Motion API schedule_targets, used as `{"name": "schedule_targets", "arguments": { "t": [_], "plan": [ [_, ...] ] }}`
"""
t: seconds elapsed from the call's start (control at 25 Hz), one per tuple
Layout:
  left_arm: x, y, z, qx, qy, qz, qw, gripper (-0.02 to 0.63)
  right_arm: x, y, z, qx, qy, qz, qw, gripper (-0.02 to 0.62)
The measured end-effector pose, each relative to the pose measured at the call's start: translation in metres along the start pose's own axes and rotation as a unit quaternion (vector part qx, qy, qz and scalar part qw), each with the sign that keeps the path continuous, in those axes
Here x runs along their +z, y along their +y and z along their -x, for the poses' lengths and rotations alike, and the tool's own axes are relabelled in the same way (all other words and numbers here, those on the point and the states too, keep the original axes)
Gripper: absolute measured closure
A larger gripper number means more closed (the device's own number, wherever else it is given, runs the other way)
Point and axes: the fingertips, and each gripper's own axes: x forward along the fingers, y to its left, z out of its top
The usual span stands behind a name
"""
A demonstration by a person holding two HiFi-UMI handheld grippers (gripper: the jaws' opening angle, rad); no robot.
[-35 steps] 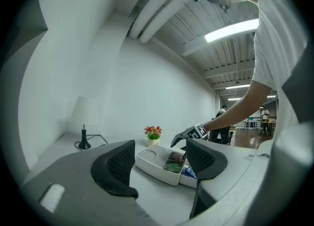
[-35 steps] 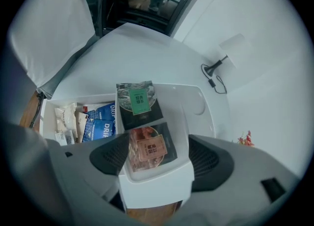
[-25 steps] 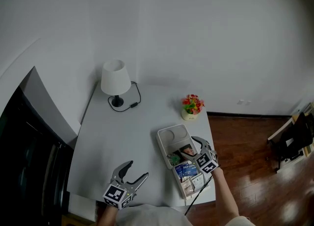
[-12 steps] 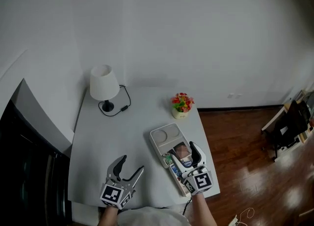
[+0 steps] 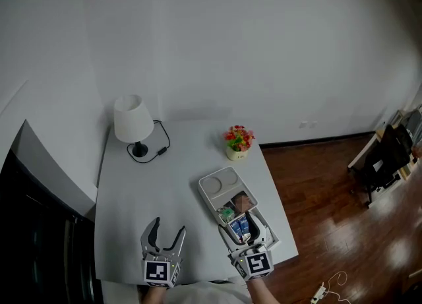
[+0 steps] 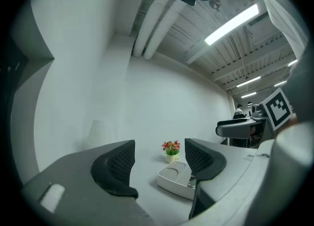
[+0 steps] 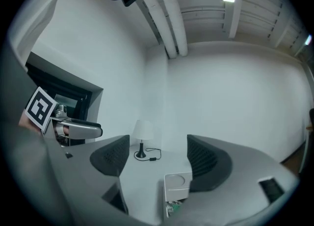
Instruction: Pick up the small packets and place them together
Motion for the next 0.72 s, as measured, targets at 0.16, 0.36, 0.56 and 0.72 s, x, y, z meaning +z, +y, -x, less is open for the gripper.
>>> {"name": "schedule_targets", "arguments": {
  "t": [0.16, 0.36, 0.56, 0.72],
  "plan": [
    [-0.001, -0.006, -0.003, -0.013, -0.002, 0.007, 0.9999, 0.299, 0.005, 0.002, -0.001, -0.002, -0.006, -0.001, 1.0, 0.215],
    [0.001, -0.011, -0.005, -0.027, -0.001, 0.006, 0.9996, 0.299, 0.001, 0.007, 0.001, -0.001, 0.006, 0.0, 1.0, 0.215],
    [-0.002, -0.014, -0.007, -0.035, 0.003, 0.007, 0.9994, 0.299, -0.001, 0.012, 0.0, 0.006, 0.008, 0.002, 1.0, 0.215],
    [-0.007, -0.017, -0.009, -0.041, 0.004, 0.007, 0.9991, 0.299, -0.005, 0.011, 0.001, 0.004, 0.014, 0.003, 1.0, 0.215]
  ]
}}
